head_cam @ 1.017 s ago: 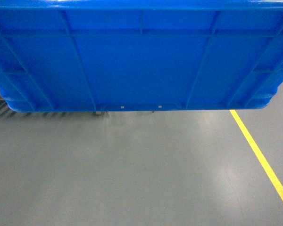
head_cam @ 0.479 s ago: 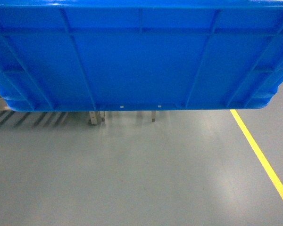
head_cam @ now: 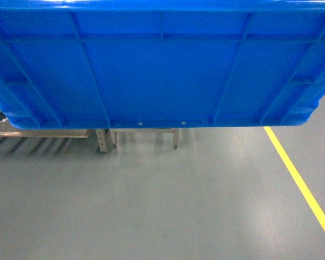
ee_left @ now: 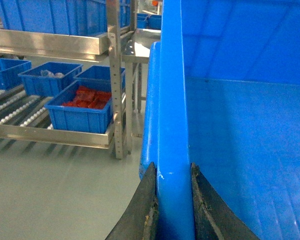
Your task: Place box next to blue box on left shelf
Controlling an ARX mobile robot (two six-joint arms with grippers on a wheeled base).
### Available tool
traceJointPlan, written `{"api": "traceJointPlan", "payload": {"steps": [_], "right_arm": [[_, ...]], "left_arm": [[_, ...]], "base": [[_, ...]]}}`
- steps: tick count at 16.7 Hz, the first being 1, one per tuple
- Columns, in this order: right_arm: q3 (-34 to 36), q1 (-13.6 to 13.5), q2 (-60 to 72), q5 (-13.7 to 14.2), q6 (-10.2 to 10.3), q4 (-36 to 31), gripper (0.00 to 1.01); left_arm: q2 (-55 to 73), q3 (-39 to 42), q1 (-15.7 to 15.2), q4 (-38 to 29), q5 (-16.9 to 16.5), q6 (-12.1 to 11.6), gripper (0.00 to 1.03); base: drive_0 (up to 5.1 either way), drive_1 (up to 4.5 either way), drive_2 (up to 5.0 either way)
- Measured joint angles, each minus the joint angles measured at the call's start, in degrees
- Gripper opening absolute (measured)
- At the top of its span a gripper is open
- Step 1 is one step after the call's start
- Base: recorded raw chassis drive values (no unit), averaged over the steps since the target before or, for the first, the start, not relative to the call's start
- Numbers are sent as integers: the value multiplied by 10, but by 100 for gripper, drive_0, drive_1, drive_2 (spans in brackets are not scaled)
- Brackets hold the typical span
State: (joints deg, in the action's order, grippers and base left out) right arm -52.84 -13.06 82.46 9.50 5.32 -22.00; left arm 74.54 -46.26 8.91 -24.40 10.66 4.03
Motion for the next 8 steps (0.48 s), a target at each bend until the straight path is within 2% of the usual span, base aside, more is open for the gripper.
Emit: {"api": "traceJointPlan", "payload": {"steps": [8], "right_arm": [[0, 0, 0, 0, 0, 1, 9]], "left_arm": [[0, 0, 0, 0, 0, 0, 9]], "base": [[-2, 404, -408]]}}
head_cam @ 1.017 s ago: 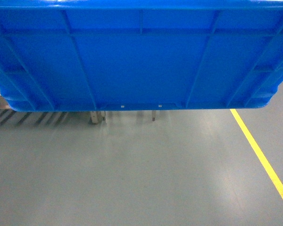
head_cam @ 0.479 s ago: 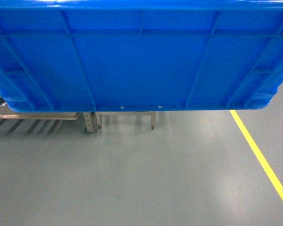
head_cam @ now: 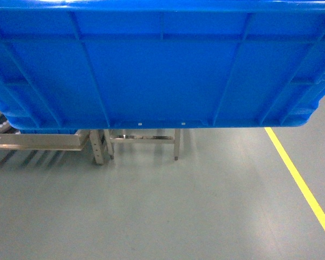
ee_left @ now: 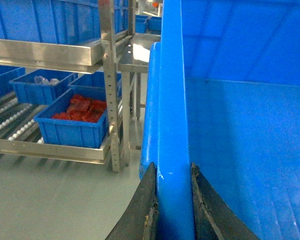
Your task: Place box next to blue box on left shelf
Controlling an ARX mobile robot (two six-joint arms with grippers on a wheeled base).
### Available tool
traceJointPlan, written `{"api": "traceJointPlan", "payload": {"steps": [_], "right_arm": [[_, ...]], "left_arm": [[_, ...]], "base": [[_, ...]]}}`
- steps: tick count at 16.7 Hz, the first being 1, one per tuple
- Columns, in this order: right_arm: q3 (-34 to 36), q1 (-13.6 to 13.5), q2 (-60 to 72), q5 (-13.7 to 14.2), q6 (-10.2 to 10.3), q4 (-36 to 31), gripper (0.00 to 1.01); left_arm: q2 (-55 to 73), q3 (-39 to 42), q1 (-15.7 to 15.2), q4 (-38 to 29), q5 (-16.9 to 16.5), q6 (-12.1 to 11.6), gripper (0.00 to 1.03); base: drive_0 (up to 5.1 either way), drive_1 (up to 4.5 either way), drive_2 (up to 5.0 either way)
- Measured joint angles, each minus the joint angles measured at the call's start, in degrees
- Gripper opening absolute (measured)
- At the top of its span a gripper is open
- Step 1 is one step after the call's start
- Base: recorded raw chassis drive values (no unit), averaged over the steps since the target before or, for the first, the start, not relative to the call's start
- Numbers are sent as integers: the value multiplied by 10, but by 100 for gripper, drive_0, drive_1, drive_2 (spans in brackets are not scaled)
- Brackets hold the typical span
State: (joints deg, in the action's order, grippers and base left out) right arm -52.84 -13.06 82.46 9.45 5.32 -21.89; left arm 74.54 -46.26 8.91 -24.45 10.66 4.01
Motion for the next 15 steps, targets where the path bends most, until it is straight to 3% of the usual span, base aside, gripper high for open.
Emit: {"api": "traceJointPlan", "payload": {"steps": [15], "right_arm": [[0, 0, 0, -1, 0, -7, 9]], "left_arm": [[0, 0, 0, -5, 0, 0, 9]], "base": [[0, 408, -409]]}}
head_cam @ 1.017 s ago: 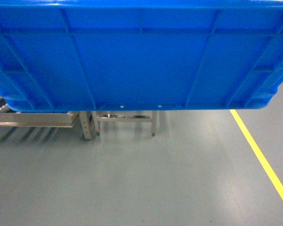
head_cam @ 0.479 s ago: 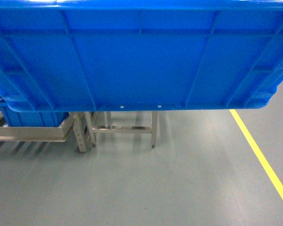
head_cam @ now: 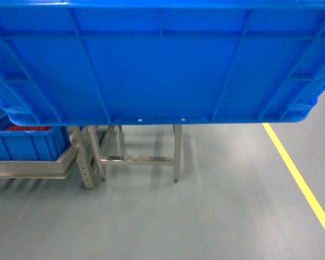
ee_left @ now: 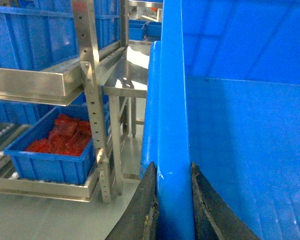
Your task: Place box next to blue box on left shelf
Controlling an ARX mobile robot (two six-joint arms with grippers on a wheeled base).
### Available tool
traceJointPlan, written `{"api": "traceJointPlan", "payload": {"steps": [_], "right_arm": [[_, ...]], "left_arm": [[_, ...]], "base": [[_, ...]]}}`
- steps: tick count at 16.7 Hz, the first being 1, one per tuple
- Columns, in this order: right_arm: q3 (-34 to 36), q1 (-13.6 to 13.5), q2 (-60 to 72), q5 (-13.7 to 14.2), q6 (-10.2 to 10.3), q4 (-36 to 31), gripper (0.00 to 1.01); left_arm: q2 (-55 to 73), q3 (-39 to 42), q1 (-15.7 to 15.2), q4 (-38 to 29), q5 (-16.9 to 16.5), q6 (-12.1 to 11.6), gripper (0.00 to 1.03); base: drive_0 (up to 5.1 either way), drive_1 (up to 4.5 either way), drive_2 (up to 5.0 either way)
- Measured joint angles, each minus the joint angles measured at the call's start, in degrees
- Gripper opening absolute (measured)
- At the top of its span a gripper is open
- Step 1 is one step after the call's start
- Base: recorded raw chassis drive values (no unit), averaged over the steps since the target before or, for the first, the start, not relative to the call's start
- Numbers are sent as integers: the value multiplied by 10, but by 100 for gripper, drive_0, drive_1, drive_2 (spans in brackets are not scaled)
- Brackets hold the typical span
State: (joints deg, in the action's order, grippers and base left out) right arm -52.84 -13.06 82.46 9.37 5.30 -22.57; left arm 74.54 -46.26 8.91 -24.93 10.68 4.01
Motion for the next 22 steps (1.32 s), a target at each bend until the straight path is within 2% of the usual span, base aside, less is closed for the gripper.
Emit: {"api": "traceJointPlan", "payload": {"steps": [6, 22], "right_arm": [[0, 1, 0, 0, 0, 3, 9], [0, 0, 0, -2, 0, 3, 9]], "left_arm": [[2, 0, 0, 2, -2, 0, 9], [2, 0, 0, 3, -1, 0, 9]], "base": [[-1, 68, -70], [-490, 248, 248]]}}
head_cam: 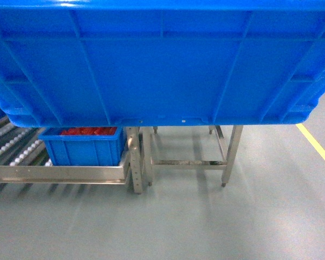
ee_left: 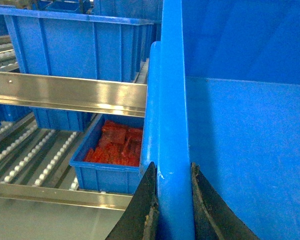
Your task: Place box next to blue box on left shelf
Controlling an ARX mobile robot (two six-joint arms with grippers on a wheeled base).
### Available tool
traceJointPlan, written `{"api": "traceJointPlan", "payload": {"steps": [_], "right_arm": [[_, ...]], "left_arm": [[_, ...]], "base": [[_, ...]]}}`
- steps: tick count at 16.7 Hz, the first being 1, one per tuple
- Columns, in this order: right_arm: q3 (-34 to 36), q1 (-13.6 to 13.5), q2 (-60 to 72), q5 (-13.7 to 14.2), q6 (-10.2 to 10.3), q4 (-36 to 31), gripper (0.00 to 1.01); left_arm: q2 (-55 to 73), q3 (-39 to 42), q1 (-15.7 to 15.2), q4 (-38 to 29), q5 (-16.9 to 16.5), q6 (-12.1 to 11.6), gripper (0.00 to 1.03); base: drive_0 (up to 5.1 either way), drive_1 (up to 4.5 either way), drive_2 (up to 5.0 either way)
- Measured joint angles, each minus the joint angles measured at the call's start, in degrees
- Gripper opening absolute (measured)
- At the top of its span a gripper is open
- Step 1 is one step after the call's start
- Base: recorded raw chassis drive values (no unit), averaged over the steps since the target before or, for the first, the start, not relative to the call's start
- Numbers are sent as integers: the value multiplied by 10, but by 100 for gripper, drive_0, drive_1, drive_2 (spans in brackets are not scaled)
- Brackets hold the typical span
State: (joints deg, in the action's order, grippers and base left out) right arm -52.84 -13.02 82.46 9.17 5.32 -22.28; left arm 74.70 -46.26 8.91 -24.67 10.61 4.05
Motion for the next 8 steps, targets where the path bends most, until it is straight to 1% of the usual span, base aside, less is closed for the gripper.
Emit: {"api": "traceJointPlan", "payload": {"steps": [8], "right_arm": [[0, 0, 0, 0, 0, 3, 9]], "left_arm": [[-1, 0, 0, 2, 1, 0, 9]], "base": [[-498, 239, 239]]}}
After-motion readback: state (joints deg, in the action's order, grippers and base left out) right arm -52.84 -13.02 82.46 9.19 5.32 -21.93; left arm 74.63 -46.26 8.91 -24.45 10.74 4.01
